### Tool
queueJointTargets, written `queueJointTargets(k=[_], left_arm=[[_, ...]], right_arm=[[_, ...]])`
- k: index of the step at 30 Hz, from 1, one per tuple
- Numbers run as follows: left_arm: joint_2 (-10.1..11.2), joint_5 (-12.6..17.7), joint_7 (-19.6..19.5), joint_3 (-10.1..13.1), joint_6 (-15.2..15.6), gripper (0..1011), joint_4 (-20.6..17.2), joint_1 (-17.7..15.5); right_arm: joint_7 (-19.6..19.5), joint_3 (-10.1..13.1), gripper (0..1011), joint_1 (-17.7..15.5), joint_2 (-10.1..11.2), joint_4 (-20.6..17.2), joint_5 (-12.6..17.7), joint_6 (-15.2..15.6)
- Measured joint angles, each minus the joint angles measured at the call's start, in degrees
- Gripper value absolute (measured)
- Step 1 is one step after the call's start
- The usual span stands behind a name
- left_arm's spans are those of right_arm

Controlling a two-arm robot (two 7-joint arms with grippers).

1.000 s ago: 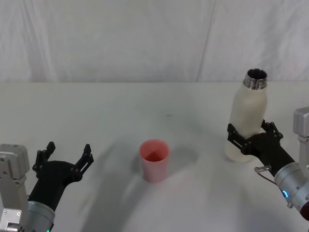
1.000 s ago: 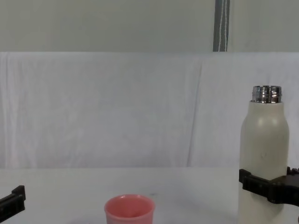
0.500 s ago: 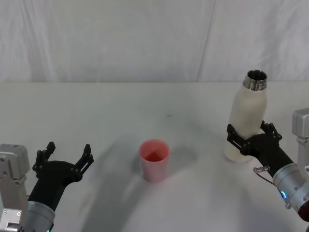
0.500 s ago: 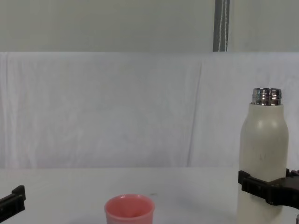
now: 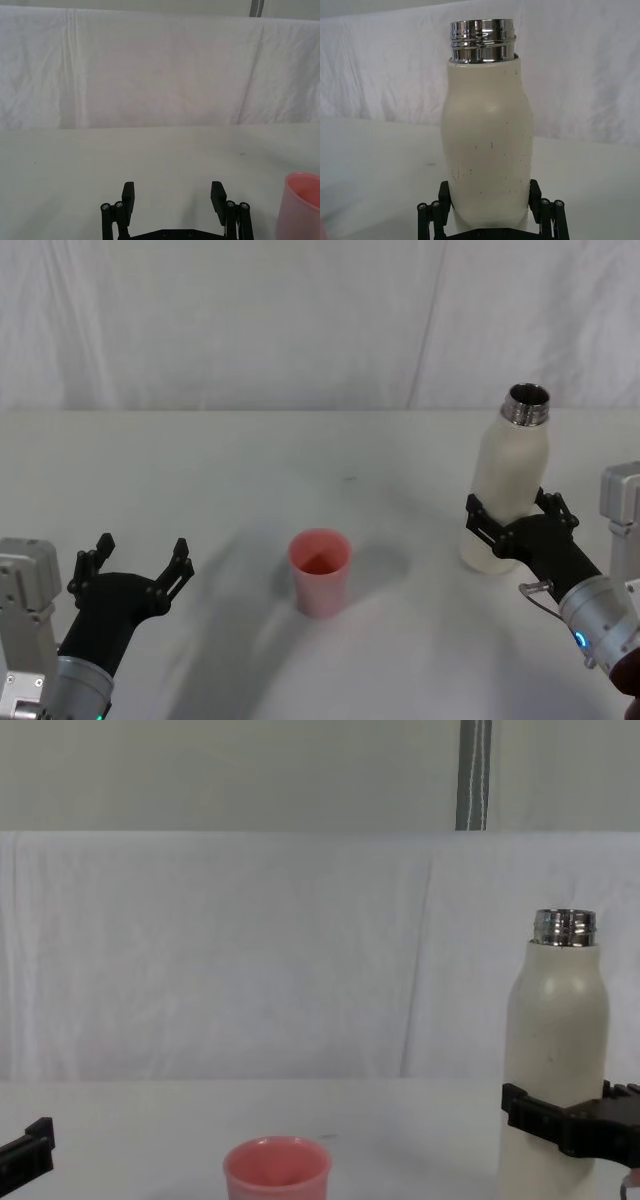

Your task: Grasp the thermos with one hand and pour water into the cup lid.

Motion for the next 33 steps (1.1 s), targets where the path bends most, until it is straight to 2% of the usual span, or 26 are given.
queueJointTargets(k=[12, 33], left_arm=[[0.0, 0.0, 0.0, 0.0, 0.0, 1001, 0.0, 0.0], [0.0, 0.0, 0.0, 0.0, 0.0, 1001, 0.0, 0.0]], right_arm=[[0.3, -0.8, 951, 1.2, -0.3, 1.5, -0.6, -0.3], [0.5, -1.0, 951, 1.5, -0.5, 2.2, -0.9, -0.5]])
